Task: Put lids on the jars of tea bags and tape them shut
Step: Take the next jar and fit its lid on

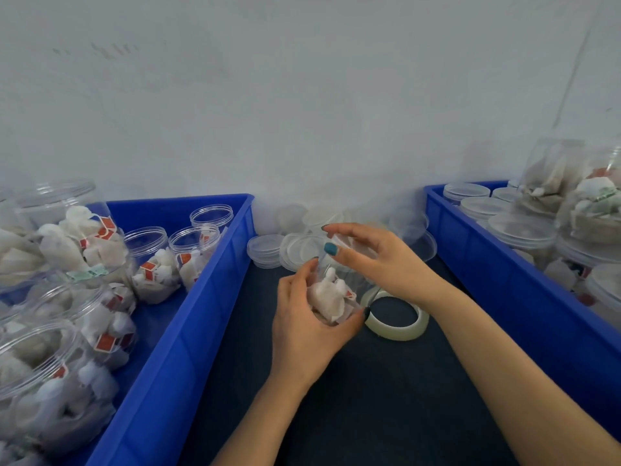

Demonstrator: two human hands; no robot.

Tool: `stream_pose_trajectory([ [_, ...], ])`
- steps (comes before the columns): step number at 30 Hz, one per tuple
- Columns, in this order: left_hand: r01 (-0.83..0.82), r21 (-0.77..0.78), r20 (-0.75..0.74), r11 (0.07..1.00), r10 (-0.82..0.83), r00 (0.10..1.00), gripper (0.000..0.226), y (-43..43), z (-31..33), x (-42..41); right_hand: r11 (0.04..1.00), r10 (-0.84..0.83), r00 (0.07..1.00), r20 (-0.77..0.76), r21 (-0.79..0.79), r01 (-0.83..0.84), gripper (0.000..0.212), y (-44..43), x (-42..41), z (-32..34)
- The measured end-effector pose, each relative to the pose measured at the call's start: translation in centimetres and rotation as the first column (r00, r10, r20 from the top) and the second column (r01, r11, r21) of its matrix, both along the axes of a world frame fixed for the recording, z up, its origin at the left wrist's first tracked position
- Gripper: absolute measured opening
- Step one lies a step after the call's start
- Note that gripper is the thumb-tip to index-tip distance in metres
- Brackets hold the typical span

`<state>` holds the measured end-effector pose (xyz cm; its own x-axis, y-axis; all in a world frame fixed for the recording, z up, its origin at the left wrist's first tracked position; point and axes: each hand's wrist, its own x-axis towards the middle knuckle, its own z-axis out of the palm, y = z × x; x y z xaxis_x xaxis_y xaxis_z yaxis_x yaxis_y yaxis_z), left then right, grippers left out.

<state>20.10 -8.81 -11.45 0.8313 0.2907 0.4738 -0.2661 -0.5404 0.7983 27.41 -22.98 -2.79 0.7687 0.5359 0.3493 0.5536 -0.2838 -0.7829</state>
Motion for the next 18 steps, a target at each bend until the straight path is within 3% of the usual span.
stream_pose_trajectory([
  [2, 0.003, -0.026, -0.044, 1.0, -0.005, 0.999, 0.088, -0.2, 0.0, 0.0, 0.984, 0.07, 0.994, -0.08, -0.159, -0.082, 0.094, -1.3, 0.7, 0.0],
  [4, 0.015, -0.145, -0.08, 0.989, -0.027, 0.996, 0.082, -0.3, 0.0, 0.0, 0.931, 0.105, 0.975, -0.196, -0.325, -0.165, 0.098, -3.4, 1.6, 0.0],
  [6, -0.001, -0.205, -0.113, 0.979, -0.023, 0.993, 0.087, 0.1, -0.1, 0.2, 0.8, 0.03, 0.972, -0.231, -0.577, -0.162, 0.096, -5.1, 2.6, -0.5],
  [9, -0.054, -0.125, -0.181, 0.991, 0.031, 0.983, 0.092, 0.7, -0.1, 0.2, 0.541, -0.156, 0.973, -0.169, -0.839, -0.059, 0.074, -5.6, 3.4, -1.8],
  [12, -0.074, -0.099, -0.238, 0.992, 0.048, 0.97, 0.082, 0.6, -0.5, 0.4, 0.46, -0.16, 0.975, -0.153, -0.886, -0.064, 0.046, -4.8, 3.6, -3.3],
  [15, -0.053, -0.106, -0.236, 0.993, 0.027, 0.971, 0.069, 0.8, -1.0, 0.7, 0.48, -0.122, 0.98, -0.156, -0.873, -0.079, 0.025, -4.4, 3.6, -3.5],
  [18, -0.018, -0.101, -0.226, 0.995, -0.006, 0.974, 0.077, 1.0, -1.0, 0.8, 0.507, -0.088, 0.986, -0.144, -0.858, -0.08, 0.018, -4.6, 3.3, -2.9],
])
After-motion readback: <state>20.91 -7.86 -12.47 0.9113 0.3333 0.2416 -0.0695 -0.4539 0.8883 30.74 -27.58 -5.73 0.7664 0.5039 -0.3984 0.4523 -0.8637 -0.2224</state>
